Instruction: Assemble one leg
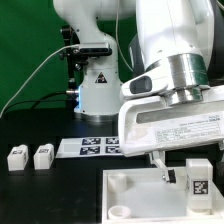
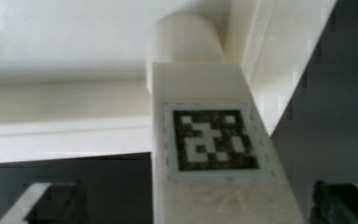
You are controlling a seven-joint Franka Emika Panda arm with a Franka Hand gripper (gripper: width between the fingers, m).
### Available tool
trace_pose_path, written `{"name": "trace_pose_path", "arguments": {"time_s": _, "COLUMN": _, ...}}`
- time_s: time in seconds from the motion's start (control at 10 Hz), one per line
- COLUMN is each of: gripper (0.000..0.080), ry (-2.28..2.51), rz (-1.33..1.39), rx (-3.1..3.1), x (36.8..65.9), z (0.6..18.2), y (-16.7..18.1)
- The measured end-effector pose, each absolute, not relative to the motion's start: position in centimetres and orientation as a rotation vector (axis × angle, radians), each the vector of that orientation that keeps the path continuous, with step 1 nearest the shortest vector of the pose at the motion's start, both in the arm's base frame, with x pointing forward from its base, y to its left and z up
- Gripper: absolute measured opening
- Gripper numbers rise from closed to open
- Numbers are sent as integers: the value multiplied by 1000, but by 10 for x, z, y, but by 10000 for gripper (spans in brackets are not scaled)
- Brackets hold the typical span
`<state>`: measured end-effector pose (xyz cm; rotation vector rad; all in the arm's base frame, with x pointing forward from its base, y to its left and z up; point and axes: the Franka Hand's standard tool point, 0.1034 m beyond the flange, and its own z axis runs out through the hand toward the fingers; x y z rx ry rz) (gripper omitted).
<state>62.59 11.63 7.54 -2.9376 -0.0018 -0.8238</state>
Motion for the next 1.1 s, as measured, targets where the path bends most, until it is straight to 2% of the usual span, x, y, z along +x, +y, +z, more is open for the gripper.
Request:
{"name": "trace_pose_path", "arguments": {"time_s": 0.8, "gripper": 649, "ry": -1, "rz": -823, "rx": -2937, "x": 626, "z": 76, "y": 116}}
{"name": "trace_pose_path", "arguments": {"time_s": 1.1, "gripper": 649, "ry": 82, "rz": -637, "rx": -2946, "x": 624, "z": 91, "y": 122}}
